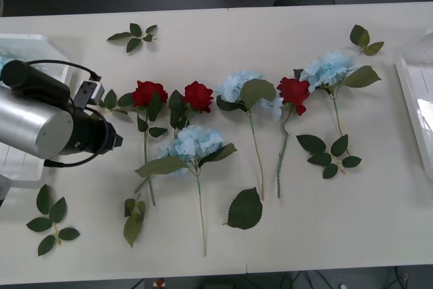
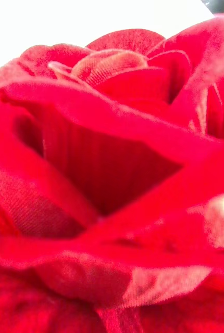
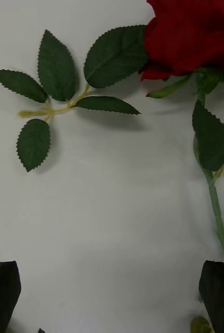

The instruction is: Place the red flowers into the right box and the blue flowers into the left box. If a person shows an open palm, hand one flower to the person first, then continue sorting.

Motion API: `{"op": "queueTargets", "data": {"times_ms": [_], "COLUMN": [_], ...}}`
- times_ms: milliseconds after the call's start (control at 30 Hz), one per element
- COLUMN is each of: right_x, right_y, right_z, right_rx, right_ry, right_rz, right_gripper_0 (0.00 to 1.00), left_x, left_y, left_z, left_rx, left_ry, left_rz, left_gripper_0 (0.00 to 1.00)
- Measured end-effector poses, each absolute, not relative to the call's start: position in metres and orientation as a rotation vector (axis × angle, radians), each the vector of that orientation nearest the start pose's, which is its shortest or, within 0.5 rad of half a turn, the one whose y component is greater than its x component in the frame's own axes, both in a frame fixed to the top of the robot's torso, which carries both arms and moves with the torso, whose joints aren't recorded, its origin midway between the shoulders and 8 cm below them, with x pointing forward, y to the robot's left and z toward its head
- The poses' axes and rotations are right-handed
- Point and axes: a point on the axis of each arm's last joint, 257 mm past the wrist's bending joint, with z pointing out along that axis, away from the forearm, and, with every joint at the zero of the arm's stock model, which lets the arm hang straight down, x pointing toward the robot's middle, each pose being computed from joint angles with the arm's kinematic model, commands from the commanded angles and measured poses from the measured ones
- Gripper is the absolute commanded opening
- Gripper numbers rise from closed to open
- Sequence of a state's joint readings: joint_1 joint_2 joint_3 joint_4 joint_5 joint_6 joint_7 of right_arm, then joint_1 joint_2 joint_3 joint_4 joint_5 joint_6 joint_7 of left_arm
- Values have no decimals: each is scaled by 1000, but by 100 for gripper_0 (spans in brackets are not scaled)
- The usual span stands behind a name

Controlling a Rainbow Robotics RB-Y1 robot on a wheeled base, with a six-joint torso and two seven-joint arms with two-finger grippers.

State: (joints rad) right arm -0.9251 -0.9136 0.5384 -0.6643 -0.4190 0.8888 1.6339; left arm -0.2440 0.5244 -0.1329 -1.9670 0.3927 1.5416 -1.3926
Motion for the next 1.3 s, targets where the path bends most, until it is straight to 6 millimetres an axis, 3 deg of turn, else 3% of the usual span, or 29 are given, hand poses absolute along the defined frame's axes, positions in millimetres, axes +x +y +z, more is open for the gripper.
{"op": "queueTargets", "data": {"times_ms": [67, 100, 133, 367, 600, 733, 900, 1067, 1233, 1300], "right_x": [590, 590, 592, 598, 597, 592, 588, 560, 544, 542], "right_y": [-609, -607, -603, -590, -580, -538, -459, -394, -362, -357], "right_z": [-177, -181, -184, -192, -200, -213, -208, -209, -214, -215], "right_rx": [-164, -154, -142, -132, -111, -175, -463, -566, -567, -511], "right_ry": [2428, 2430, 2429, 2420, 2450, 2558, 2628, 2723, 2772, 2783], "right_rz": [-943, -936, -925, -891, -831, -689, -455, -185, -9, 22], "right_gripper_0": [5, 12, 30, 70, 99, 100, 100, 100, 100, 100], "left_x": [457, 456, 456, 458, 472, 481, 492, 505, 508, 508], "left_y": [259, 253, 247, 229, 216, 210, 205, 204, 200, 198], "left_z": [-272, -277, -282, -318, -330, -326, -324, -335, -338, -339], "left_rx": [279, 291, 300, 291, 267, 223, 206, 197, 214, 219], "left_ry": [2561, 2564, 2568, 2610, 2611, 2607, 2596, 2595, 2594, 2597], "left_rz": [113, 111, 104, 43, 10, -11, -31, -38, -35, -35], "left_gripper_0": [100, 100, 100, 100, 100, 100, 100, 100, 100, 89]}}
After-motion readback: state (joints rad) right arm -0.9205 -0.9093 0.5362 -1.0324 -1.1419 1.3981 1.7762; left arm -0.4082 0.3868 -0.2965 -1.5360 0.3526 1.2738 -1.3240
